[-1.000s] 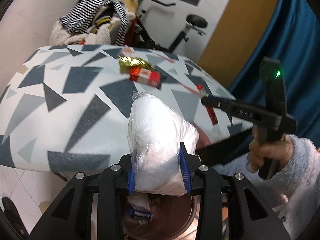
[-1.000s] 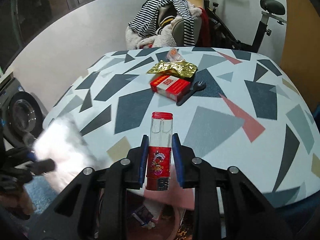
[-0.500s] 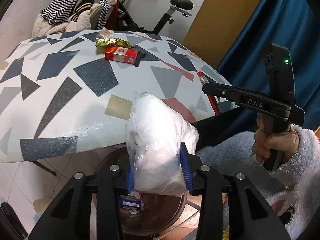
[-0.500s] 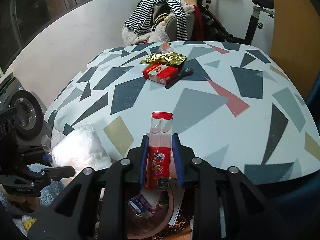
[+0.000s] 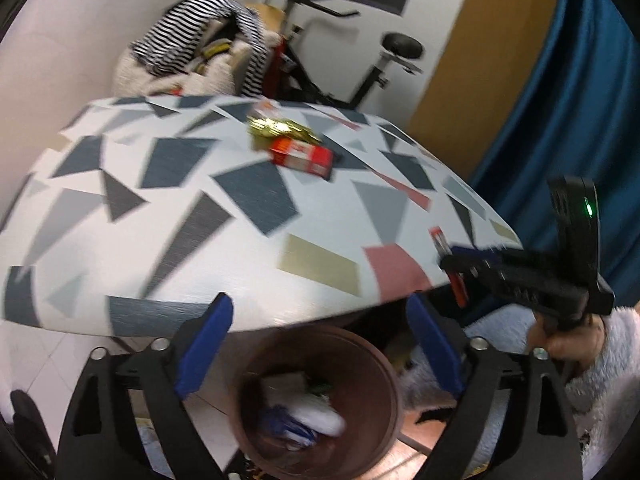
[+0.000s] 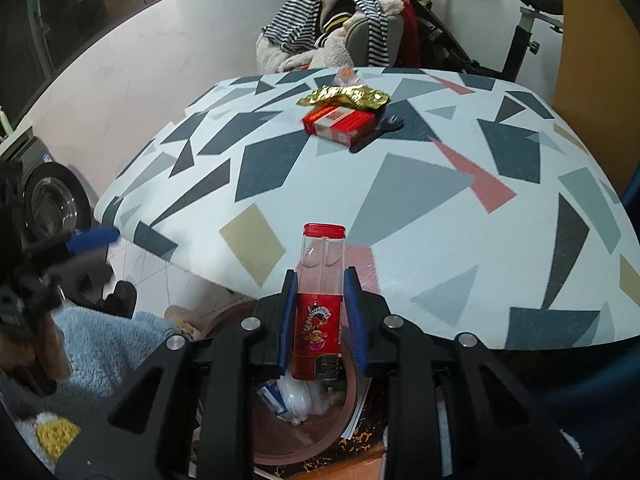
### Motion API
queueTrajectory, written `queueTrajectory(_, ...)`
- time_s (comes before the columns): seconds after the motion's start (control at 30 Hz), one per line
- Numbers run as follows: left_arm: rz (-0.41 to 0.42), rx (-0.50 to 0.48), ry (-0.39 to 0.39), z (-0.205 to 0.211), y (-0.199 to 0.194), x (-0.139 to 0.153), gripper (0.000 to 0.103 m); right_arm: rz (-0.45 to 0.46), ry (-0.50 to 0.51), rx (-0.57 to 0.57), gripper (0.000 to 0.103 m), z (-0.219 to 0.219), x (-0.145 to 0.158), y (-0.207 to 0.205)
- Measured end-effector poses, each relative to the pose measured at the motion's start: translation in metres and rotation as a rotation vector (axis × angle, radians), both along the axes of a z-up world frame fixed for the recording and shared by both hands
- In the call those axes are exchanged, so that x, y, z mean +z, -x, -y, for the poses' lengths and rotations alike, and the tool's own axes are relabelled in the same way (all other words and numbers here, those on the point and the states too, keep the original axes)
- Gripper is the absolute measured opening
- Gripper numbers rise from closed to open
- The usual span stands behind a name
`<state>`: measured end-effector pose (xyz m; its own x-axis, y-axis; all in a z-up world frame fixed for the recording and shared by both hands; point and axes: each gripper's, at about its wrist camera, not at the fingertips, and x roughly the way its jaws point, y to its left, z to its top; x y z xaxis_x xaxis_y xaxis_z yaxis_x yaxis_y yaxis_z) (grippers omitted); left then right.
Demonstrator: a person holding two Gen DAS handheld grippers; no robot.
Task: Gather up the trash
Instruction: 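Carry white bag and lighter over the brown bin and open both grippers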
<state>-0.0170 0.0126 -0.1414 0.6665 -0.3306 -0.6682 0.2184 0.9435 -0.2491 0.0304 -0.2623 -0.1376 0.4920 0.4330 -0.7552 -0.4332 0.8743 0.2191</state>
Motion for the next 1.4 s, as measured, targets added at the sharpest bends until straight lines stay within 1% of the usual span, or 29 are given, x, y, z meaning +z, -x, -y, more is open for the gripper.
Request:
queueTrajectory(0.1,0.016,0.063,-0.016,-0.015,0.002,0.007,0.093,-0.015,0.01,0.015,0.027,-0.006,-0.005,0.003)
queueTrajectory(0.3,0.057,0.162,-0.031,-0.042,0.01,0.016,0.096,-0.068,0.022,0.06,0.027,-0.019,-0.024,0.01)
queueTrajectory(0.47,0.059,0.213,-0.037,-0.058,0.016,0.015,0.096,-0.114,0.054,0.126,0.027,-0.037,-0.044,0.02)
queueTrajectory(0.5,0.057,0.217,-0.037,-0.059,0.017,0.014,0.096,-0.125,0.072,0.152,0.027,-0.044,-0.05,0.024)
queueTrajectory(0.7,0.045,0.24,-0.038,-0.065,0.021,0.008,0.096,-0.186,0.113,0.221,0.027,-0.063,-0.071,0.03)
queueTrajectory(0.83,0.039,0.248,-0.042,-0.067,0.022,0.005,0.096,-0.243,0.135,0.237,0.025,-0.069,-0.086,0.032)
queueTrajectory(1.0,0.029,0.263,-0.035,-0.073,0.023,0.002,0.096,-0.339,0.198,0.244,0.025,-0.075,-0.111,0.035)
queueTrajectory(1.1,0.027,0.268,-0.037,-0.074,0.022,0.001,0.096,-0.358,0.218,0.245,0.025,-0.076,-0.118,0.037)
queueTrajectory(1.23,0.025,0.271,-0.039,-0.073,0.022,0.001,0.096,-0.341,0.214,0.24,0.025,-0.073,-0.116,0.039)
queueTrajectory(1.33,0.019,0.275,-0.041,-0.073,0.02,0.0,0.096,-0.33,0.207,0.219,0.031,-0.068,-0.113,0.038)
queueTrajectory(1.4,0.021,0.275,-0.043,-0.073,0.02,0.001,0.096,-0.319,0.202,0.197,0.049,-0.064,-0.112,0.036)
